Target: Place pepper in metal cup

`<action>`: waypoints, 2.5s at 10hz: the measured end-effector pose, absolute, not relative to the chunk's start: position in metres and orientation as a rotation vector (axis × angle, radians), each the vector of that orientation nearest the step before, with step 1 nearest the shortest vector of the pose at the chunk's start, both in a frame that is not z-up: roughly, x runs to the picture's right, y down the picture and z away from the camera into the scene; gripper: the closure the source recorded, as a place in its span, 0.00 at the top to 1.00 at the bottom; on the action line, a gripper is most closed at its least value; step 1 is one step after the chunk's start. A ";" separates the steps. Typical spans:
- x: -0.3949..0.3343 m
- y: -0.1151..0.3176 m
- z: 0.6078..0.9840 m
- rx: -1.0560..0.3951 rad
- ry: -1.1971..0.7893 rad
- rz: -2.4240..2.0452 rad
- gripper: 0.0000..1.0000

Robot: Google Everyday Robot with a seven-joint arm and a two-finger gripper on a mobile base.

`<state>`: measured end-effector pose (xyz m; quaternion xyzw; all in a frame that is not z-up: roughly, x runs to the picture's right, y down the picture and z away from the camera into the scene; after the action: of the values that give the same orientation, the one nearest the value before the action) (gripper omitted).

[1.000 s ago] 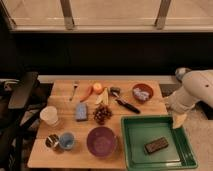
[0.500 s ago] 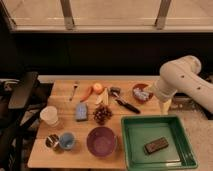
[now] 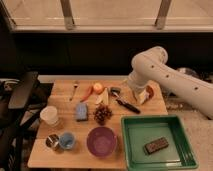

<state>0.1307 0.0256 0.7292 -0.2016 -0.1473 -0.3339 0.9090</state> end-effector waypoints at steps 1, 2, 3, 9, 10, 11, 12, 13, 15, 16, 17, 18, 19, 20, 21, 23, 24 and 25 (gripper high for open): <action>0.135 0.027 0.729 -0.421 -0.298 -0.687 0.80; 0.134 0.027 0.729 -0.421 -0.300 -0.688 0.80; 0.132 0.027 0.729 -0.421 -0.302 -0.690 0.80; 0.104 0.018 0.755 -0.407 -0.339 -0.764 0.80; 0.087 0.015 0.764 -0.402 -0.351 -0.788 0.80; 0.064 0.011 0.779 -0.395 -0.372 -0.818 0.80; 0.053 0.008 0.789 -0.390 -0.388 -0.831 0.80; 0.041 0.004 0.801 -0.380 -0.413 -0.838 0.80; 0.018 0.001 0.816 -0.360 -0.460 -0.847 0.80; 0.008 0.000 0.822 -0.353 -0.475 -0.854 0.80; -0.004 -0.002 0.827 -0.347 -0.494 -0.863 0.80; -0.021 -0.005 0.833 -0.338 -0.516 -0.875 0.80; -0.033 -0.006 0.837 -0.335 -0.532 -0.884 0.80; -0.047 -0.006 0.840 -0.331 -0.550 -0.896 0.80; -0.065 -0.002 0.846 -0.331 -0.570 -0.924 0.80; -0.078 0.003 0.848 -0.334 -0.582 -0.949 0.80; -0.075 0.003 0.849 -0.336 -0.579 -0.945 0.80; -0.078 0.003 0.848 -0.336 -0.582 -0.949 0.80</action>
<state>-0.0780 0.0033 0.8485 -0.1589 -0.2750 -0.4481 0.8356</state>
